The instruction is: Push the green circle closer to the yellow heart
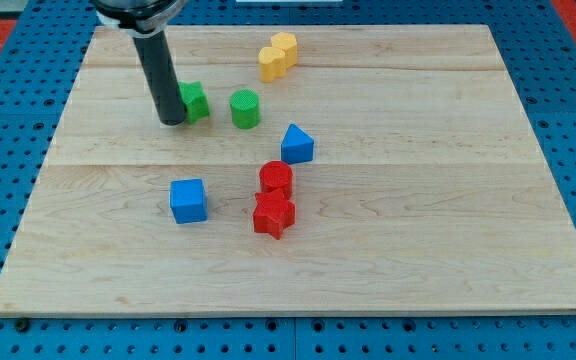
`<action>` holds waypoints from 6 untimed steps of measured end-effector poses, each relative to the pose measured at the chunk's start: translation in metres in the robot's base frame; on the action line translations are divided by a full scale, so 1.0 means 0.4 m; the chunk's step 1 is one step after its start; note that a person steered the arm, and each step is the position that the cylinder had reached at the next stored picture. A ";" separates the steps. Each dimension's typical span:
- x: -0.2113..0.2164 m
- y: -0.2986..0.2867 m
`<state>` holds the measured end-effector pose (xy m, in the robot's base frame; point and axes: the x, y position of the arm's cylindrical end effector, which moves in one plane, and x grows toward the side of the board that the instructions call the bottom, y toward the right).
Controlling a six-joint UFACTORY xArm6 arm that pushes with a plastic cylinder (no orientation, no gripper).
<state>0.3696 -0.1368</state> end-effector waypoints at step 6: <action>-0.024 0.198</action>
